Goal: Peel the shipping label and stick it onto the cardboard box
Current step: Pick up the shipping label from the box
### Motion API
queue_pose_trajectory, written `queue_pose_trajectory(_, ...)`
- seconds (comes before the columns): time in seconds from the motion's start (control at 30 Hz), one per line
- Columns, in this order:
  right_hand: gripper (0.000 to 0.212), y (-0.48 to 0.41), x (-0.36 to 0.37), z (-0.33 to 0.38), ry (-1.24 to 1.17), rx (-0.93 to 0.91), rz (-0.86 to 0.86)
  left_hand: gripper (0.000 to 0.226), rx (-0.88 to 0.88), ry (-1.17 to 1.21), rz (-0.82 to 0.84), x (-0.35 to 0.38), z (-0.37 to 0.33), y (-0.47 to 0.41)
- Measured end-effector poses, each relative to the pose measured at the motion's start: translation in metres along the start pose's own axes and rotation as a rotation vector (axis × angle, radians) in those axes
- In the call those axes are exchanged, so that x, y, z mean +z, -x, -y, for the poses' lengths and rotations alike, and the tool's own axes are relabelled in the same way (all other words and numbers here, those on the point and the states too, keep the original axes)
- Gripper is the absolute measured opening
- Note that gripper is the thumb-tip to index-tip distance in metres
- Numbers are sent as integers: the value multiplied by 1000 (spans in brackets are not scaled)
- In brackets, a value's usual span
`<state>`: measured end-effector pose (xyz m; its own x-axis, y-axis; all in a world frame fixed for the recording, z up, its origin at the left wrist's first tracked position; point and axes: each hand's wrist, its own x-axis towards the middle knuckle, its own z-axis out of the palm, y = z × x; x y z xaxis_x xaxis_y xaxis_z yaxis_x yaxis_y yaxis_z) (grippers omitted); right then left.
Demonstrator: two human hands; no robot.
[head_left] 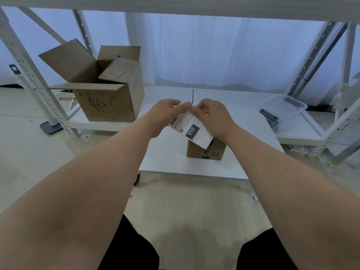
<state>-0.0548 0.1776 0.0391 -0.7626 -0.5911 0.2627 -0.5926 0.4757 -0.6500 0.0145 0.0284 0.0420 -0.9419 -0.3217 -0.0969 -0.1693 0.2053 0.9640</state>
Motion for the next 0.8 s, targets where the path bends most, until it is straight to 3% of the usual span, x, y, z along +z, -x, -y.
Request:
queue_pose_trajectory(0.07, 31, -1, 2, -1, 21, -7, 7, 27, 79, 35, -83, -3, -2, 2)
queue_pose_trajectory(0.13, 34, -2, 2, -1, 16, 2, 3, 13, 133, 64, -170, -6, -5, 3)
queue_pose_trajectory(0.33, 31, -6, 2, 8, -112, 29, -8, 15, 303, -339, -253, -5, -11, 6)
queue_pose_trajectory(0.53, 48, -12, -9, 10, -363, 135, -26, 28, 280, -430, -332, -15, -15, 5)
queue_pose_trajectory(0.7, 52, -12, -9, 3, -175, 122, -48, 35, 243, -239, -298, -12, -18, 2)
queue_pose_trajectory(0.8, 50, -7, -6, -5, 129, 100, -31, 39, 254, -262, -255, -7, -15, 3)
